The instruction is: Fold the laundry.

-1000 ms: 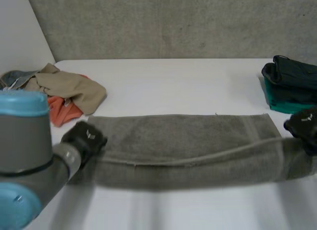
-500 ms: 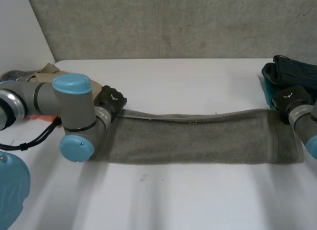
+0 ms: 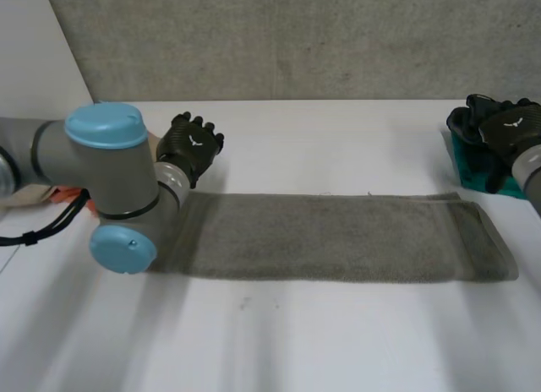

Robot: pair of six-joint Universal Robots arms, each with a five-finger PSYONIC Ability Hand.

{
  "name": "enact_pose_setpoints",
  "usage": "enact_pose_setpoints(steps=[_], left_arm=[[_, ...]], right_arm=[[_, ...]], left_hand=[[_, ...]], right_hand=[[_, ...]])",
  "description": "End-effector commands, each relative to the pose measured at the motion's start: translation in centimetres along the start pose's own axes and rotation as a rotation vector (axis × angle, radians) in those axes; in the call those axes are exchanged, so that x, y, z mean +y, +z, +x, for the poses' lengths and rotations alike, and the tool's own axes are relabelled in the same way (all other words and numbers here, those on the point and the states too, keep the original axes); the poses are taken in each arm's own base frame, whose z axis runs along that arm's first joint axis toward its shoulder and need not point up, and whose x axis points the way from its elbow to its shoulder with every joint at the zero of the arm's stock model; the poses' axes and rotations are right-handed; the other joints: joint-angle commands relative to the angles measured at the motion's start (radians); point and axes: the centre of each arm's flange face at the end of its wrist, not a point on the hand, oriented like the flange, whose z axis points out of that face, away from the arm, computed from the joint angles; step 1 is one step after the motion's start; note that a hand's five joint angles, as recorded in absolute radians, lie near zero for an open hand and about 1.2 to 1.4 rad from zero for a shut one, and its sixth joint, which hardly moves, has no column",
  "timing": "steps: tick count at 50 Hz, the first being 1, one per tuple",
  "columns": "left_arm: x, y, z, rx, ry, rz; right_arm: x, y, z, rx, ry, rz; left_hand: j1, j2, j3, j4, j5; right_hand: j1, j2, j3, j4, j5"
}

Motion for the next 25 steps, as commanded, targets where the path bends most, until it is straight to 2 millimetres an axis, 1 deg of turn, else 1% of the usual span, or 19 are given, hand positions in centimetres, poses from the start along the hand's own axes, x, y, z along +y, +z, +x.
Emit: enact_pose_setpoints(steps=[1,2,3,4,7,8,10,13,20,24,25], left_arm=[[-0.8,-3.5,-1.2,0.004,-0.12,0.001],[-0.8,-3.8,-1.2,0.008,-0.145,0.0],[-0.8,-4.1,-1.2,0.01,-0.171,0.0],[-0.7,-4.5,-1.1,0.02,-0.218,-0.004],[-0.7,-5.1,-0.6,0.048,-0.28,-0.002],[-0.6,-5.3,-0.3,0.065,-0.312,0.002],[-0.6,-5.5,0.1,0.097,-0.344,0.007],[-0.6,-5.6,0.4,0.112,-0.353,0.011],[-0.5,-5.4,0.5,0.1,-0.356,0.03],[-0.3,-5.3,0.6,0.095,-0.357,0.038],[-0.2,-5.3,0.7,0.093,-0.357,0.037]], right_arm=[[3.7,-4.4,0.7,-0.209,0.137,-0.189],[4.3,-4.9,0.5,-0.23,0.151,-0.216],[5.5,-5.5,0.1,-0.261,0.176,-0.244],[6.0,-5.7,-0.2,-0.277,0.187,-0.251],[7.5,-6.3,-0.9,-0.307,0.211,-0.249],[8.3,-6.4,-1.3,-0.311,0.22,-0.24],[9.1,-6.5,-1.8,-0.309,0.219,-0.223],[9.8,-6.5,-2.3,-0.301,0.214,-0.194],[10.0,-6.4,-2.7,-0.292,0.197,-0.159],[10.1,-6.1,-2.6,-0.285,0.192,-0.147],[10.2,-5.8,-2.5,-0.273,0.183,-0.136]], left_hand=[[-0.021,-0.025,-0.031,-0.024,-0.046],[-0.021,-0.025,-0.031,-0.024,-0.046],[-0.021,-0.025,-0.031,-0.024,-0.046],[-0.021,-0.025,-0.031,-0.024,-0.046],[-0.021,-0.025,-0.031,-0.024,-0.046],[-0.021,-0.025,-0.031,-0.024,-0.046],[-0.021,-0.025,-0.031,-0.024,-0.046],[-0.018,-0.022,-0.028,-0.021,-0.043],[-0.015,-0.019,-0.025,-0.018,-0.04],[-0.015,-0.019,-0.025,-0.018,-0.04],[-0.015,-0.019,-0.025,-0.018,-0.04]], right_hand=[[0.171,0.178,0.182,0.182,0.168],[0.206,0.213,0.217,0.217,0.203],[0.256,0.263,0.267,0.267,0.253],[0.282,0.29,0.293,0.293,0.279],[0.3,0.307,0.311,0.311,0.297],[0.315,0.322,0.326,0.326,0.312],[0.332,0.34,0.344,0.344,0.329],[0.332,0.34,0.344,0.344,0.329],[0.379,0.386,0.39,0.39,0.376],[0.602,0.609,0.613,0.613,0.599],[0.928,0.935,0.939,0.939,0.925]])
